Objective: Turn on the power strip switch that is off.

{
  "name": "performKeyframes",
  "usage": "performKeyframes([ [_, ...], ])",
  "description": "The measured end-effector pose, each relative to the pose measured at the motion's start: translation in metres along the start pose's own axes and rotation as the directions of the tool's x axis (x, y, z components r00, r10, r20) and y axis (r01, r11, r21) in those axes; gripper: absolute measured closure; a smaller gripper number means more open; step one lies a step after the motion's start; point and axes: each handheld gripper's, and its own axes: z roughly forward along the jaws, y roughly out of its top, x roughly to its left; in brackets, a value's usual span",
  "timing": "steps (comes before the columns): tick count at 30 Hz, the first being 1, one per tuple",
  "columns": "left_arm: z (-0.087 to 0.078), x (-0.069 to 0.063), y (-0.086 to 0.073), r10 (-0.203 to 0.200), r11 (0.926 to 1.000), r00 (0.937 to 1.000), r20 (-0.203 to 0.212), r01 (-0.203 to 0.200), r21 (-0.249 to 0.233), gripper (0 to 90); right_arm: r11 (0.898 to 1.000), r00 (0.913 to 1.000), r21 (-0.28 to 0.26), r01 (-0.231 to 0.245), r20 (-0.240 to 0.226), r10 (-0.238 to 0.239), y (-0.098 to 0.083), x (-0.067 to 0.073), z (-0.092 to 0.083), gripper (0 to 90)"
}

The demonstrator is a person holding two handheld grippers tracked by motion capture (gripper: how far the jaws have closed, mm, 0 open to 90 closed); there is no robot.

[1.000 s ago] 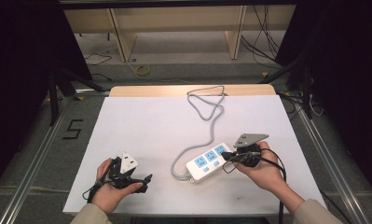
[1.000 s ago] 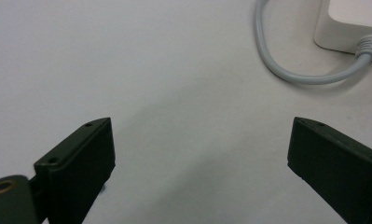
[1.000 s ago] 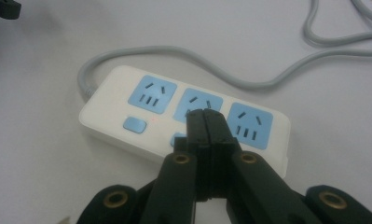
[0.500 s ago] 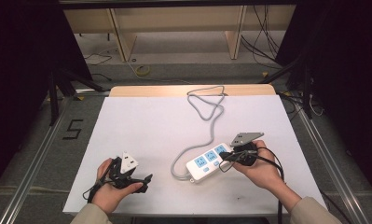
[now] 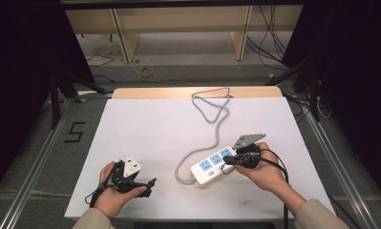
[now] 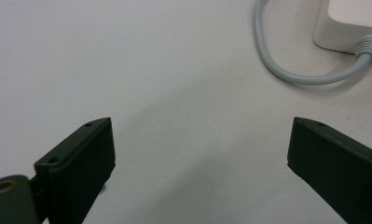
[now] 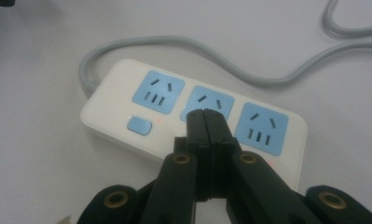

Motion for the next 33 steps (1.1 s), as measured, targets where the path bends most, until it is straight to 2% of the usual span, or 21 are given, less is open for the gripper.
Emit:
performKeyframes([
  [25, 0.0, -0.001, 0.0, 0.005, 1.0, 1.0, 0.005, -0.005, 0.005, 7.1, 0.997, 0.9998, 0.079, 0.008, -0.018, -0.007, 0.006, 0.002, 0.014, 90.0],
  [28, 0.001, -0.001, 0.0, 0.004, 1.0, 1.0, 0.005, -0.004, 0.003, 7.1, 0.996, 0.9996, 0.088, 0.02, -0.02, -0.019, 0.006, 0.002, 0.017, 90.0],
  [33, 0.001, -0.001, 0.0, 0.004, 1.0, 1.0, 0.005, -0.004, 0.004, 7.1, 0.995, 0.9997, 0.097, 0.011, -0.022, -0.009, 0.007, 0.002, 0.019, 90.0],
])
